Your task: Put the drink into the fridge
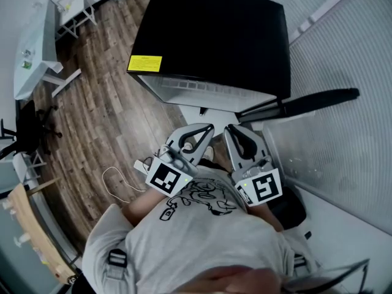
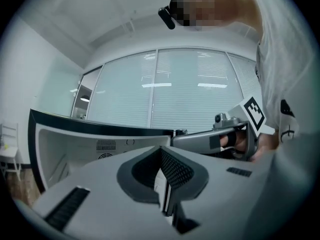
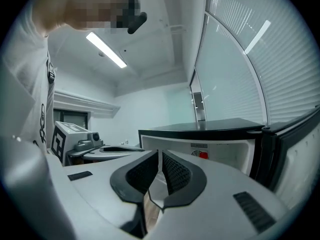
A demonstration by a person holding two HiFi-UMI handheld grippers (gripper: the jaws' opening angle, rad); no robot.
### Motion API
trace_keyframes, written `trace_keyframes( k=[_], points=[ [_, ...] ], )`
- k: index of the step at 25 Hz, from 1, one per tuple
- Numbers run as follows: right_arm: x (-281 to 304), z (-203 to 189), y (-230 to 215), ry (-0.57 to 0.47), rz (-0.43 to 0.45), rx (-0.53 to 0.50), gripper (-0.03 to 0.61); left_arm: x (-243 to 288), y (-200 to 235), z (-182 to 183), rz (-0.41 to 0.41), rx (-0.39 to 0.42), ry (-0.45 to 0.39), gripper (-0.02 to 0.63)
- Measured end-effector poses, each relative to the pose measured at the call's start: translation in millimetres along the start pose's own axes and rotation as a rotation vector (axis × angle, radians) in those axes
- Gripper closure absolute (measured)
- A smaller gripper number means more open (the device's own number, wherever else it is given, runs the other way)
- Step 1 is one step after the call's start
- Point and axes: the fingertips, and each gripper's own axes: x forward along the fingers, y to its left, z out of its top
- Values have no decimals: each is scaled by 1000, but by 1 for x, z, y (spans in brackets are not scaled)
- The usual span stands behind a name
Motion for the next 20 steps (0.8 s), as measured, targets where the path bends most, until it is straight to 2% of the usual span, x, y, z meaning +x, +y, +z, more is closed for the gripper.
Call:
trace_keyframes(
  k=[7, 20],
  points=[
    [2, 2, 8, 3, 5, 11, 528, -1, -5, 1, -3, -31, -7, 612],
    [5, 2, 11, 10, 9, 3, 528, -3, 2, 5, 7, -33, -9, 612]
  ],
)
